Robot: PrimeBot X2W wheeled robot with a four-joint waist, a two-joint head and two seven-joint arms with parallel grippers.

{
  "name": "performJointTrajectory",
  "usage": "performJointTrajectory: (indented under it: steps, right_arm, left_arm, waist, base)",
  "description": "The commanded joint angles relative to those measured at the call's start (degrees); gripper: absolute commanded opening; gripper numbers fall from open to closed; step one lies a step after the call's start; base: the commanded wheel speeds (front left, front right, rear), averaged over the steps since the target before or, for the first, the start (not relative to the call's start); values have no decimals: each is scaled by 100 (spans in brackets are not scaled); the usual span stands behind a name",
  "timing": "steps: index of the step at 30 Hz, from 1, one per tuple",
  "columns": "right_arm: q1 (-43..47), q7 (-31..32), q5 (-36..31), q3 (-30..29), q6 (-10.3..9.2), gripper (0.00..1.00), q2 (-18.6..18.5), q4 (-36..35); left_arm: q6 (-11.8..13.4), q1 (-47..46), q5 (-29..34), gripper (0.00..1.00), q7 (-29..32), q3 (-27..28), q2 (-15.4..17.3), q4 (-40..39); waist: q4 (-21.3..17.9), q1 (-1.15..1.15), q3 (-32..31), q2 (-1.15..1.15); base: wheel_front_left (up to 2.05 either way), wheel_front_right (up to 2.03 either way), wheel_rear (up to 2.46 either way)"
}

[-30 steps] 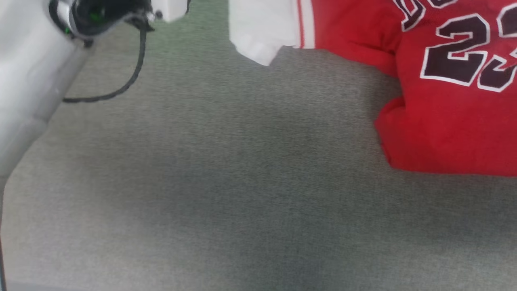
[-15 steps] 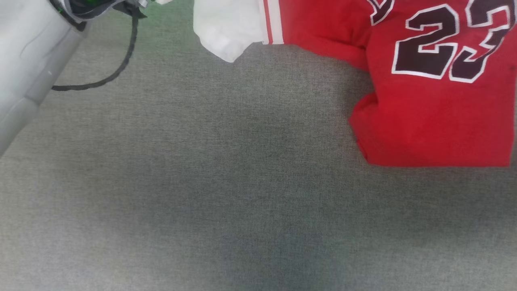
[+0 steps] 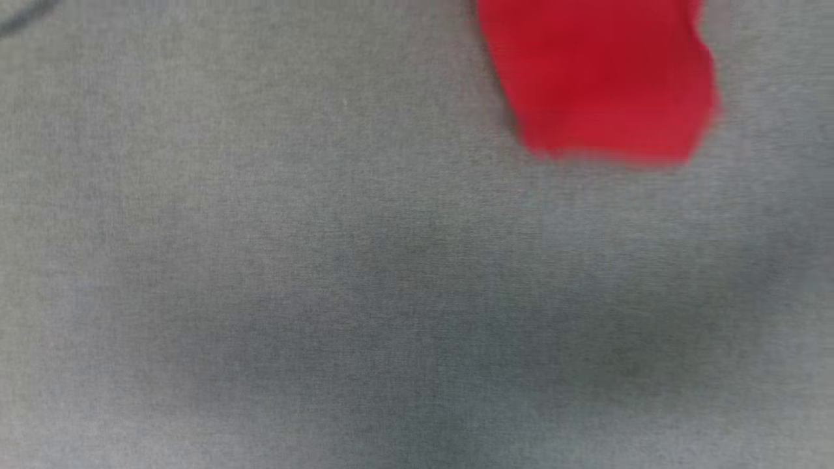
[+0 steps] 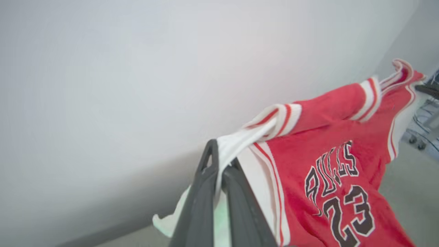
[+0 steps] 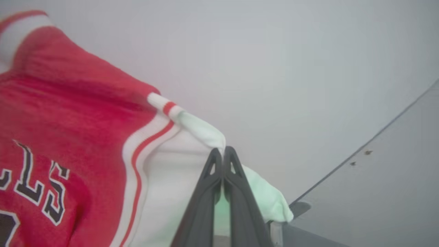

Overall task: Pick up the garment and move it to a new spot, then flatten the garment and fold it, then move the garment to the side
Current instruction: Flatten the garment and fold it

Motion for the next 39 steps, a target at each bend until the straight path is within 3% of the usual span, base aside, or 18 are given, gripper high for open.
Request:
performJointTrajectory:
  steps: [1,6,10,15,21,29,39]
  right_arm:
    - [-201,-265,-160,-177,-15,0,93,248]
    - [-962,-1207,-796,-840,-19,0,663,1460]
    - [-1082,-1371,-1063,-838,-18,0,959,1969]
    - [-447,-1368,-936,-530,-18,0,987,2034]
    - [1053,-1282,-282,-41,-14,0,723,1335]
    - [3570,-1043,754,227,-19,0,-160,-119]
    - [6066,-370,1557,-174,-21,0,-1028,-1781]
  left_arm:
    - [10,-228,73,0,-228,97,20,179]
    - [15,-842,25,0,-1193,461,-213,837]
    - [14,-762,-49,0,-1156,299,-289,802]
    - [14,36,-256,0,-1091,-61,-165,429]
    - [13,1738,-675,0,-1285,-597,439,-759]
    - [14,4208,-964,0,-1568,-963,1479,-2507]
    - [14,6327,-394,0,-1574,-166,2079,-3510]
  waist:
    - [-118,0,-172,0]
    - [-220,0,-471,0]
    - [-197,0,-663,0]
    - [-144,0,-866,0]
    - [-162,0,-1139,0]
    - [-198,0,-1471,0]
    - [-207,0,-1753,0]
  base:
    - [0,0,0]
    - [0,0,0]
    - [0,0,0]
    - [0,0,0]
    - [0,0,0]
    - [0,0,0]
    - [0,0,0]
